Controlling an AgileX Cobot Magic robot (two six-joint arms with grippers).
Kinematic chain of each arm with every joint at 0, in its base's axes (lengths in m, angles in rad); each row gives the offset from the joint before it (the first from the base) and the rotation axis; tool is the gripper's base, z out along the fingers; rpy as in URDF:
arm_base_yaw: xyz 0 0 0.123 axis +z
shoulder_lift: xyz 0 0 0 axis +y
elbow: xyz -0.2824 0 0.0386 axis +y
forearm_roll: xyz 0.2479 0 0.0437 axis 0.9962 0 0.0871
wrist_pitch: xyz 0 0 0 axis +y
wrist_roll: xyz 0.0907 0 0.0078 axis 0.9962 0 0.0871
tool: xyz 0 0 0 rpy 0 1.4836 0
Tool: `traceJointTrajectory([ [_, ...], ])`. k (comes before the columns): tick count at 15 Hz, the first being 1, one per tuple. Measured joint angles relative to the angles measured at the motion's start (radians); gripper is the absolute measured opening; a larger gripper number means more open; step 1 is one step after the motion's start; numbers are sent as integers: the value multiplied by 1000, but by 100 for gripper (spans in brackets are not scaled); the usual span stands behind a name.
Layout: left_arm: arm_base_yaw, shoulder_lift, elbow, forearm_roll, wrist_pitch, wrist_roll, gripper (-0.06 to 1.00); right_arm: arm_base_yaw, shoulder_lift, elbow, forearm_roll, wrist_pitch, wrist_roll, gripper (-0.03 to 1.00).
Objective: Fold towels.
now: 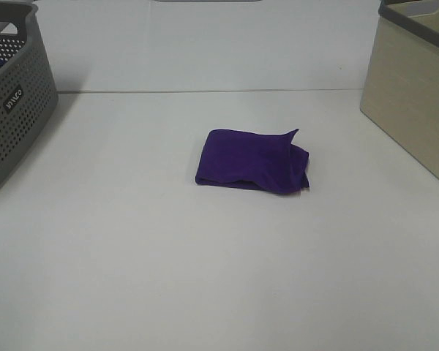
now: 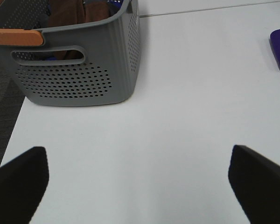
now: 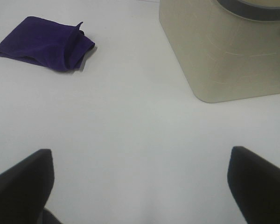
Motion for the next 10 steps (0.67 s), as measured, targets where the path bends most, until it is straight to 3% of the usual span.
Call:
traceJointTrajectory([
  [10,0,0,0,3,0,-34,98,0,10,0,0,0,0,99],
])
